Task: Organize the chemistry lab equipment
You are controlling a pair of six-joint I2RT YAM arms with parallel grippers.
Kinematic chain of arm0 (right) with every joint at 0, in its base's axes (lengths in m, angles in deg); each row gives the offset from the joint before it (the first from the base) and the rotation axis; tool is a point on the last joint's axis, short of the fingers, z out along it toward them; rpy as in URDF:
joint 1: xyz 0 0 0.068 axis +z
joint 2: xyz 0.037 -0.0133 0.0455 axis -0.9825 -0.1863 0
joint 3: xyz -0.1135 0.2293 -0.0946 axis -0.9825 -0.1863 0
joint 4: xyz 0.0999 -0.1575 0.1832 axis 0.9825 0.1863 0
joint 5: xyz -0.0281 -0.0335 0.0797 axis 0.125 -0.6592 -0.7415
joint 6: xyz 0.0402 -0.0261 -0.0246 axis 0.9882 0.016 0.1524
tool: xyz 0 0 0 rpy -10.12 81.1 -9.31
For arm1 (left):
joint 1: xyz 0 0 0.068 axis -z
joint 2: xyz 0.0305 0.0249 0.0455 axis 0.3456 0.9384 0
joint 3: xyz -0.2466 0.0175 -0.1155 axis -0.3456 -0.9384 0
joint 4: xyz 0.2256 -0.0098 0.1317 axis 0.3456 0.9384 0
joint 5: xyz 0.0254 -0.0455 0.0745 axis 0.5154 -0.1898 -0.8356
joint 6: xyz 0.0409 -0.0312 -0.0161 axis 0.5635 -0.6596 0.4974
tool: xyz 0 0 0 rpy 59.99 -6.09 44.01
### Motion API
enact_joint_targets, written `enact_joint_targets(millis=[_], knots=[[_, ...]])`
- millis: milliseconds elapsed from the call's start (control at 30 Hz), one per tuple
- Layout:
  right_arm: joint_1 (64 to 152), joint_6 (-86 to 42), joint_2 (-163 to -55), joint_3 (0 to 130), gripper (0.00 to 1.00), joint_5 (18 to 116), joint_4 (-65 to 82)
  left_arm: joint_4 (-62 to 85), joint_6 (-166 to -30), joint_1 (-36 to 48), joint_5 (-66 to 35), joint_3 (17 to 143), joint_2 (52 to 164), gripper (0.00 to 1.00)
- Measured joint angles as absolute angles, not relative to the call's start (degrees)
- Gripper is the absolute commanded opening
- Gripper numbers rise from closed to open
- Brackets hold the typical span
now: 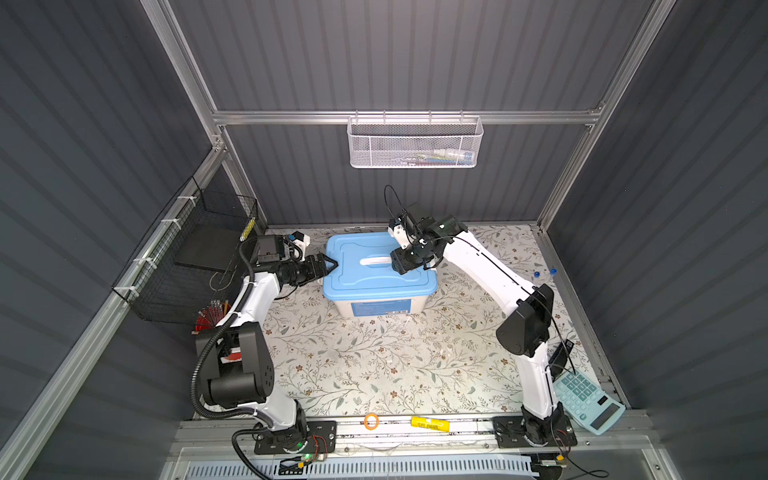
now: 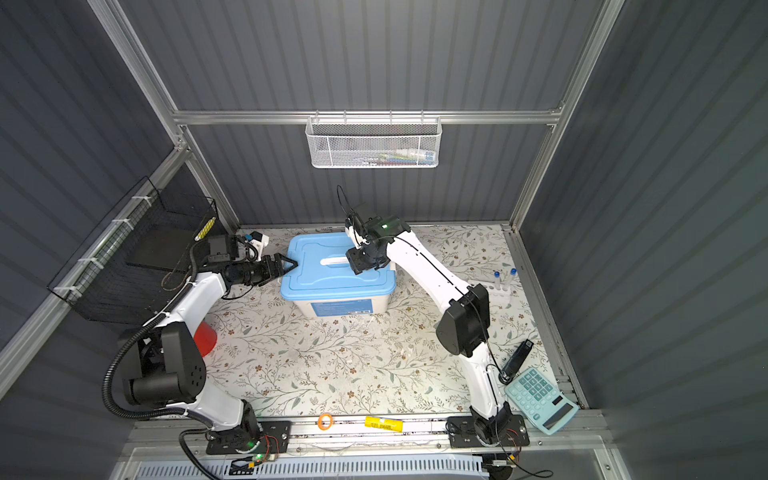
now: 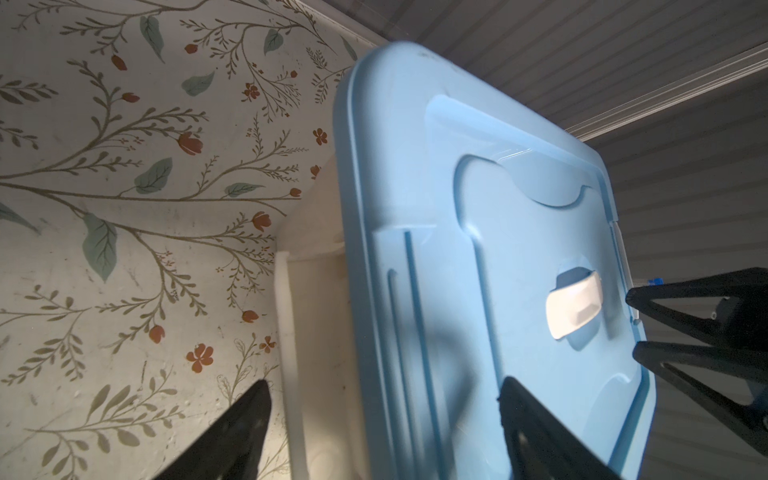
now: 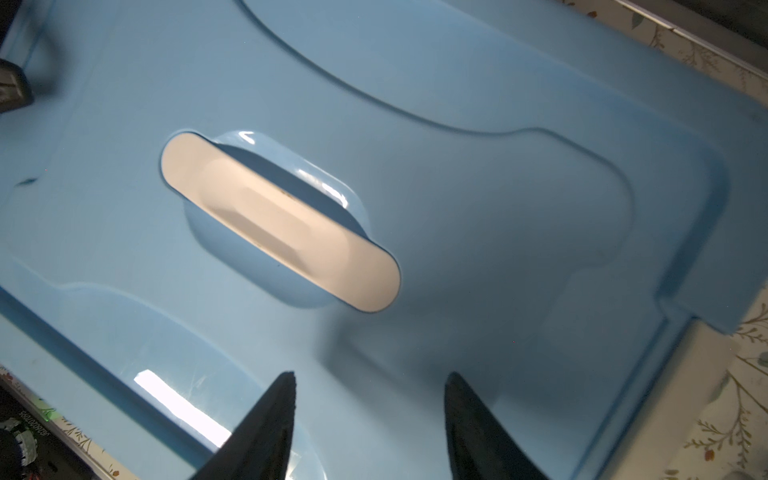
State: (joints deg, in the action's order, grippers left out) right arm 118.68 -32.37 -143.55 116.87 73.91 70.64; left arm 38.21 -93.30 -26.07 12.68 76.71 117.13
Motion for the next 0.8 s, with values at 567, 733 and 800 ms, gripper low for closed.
enact_joint_targets(millis=[567, 733, 800], knots=[[118.7, -32.3, -143.5, 116.8, 0.59, 73.2, 70.2, 37.9, -94.3, -26.2, 12.0, 76.7, 116.0, 0.63], [118.7, -32.3, -143.5, 116.8, 0.59, 73.2, 70.2, 38.1, -94.4, -26.3, 11.8, 76.8, 115.9, 0.6], [118.7, -32.3, -143.5, 116.8, 0.59, 73.2, 70.1, 38.7, -94.4, -26.3, 11.5, 77.1, 115.7, 0.59]])
